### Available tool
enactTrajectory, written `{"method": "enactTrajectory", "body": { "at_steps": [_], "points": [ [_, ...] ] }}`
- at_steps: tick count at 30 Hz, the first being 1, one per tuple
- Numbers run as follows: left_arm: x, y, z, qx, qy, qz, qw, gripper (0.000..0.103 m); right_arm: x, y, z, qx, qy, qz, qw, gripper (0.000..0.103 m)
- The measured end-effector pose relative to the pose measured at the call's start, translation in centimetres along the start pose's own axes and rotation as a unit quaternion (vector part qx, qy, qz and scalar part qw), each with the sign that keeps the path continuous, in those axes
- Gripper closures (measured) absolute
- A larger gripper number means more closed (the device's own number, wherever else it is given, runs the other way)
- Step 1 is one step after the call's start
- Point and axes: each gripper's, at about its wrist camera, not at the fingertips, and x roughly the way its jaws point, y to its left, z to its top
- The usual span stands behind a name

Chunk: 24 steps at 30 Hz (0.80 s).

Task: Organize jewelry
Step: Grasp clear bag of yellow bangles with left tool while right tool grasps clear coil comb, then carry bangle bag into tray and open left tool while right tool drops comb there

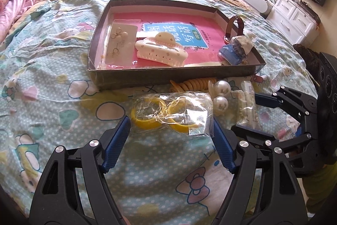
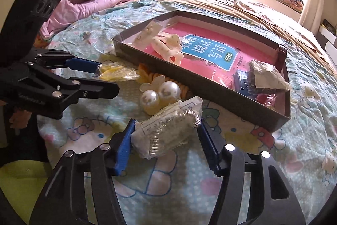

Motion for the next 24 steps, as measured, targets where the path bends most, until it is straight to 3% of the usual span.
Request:
{"method": "enactTrajectory", "body": {
  "at_steps": [9, 24],
  "points": [
    [-2.4, 0.9, 0.6, -0.014, -0.03, 0.005, 0.9995, 0.035, -3.0, 0.0, 0.4, 0.02, -0.03, -0.006, 0.999, 0.045],
    [-5.3, 3.4, 1.8, -0.045, -0.077, 0.031, 0.9956, 0.035, -3.8, 0.1, 3.2, 0.025, -0.062, -0.008, 0.998, 0.045]
  ]
}}
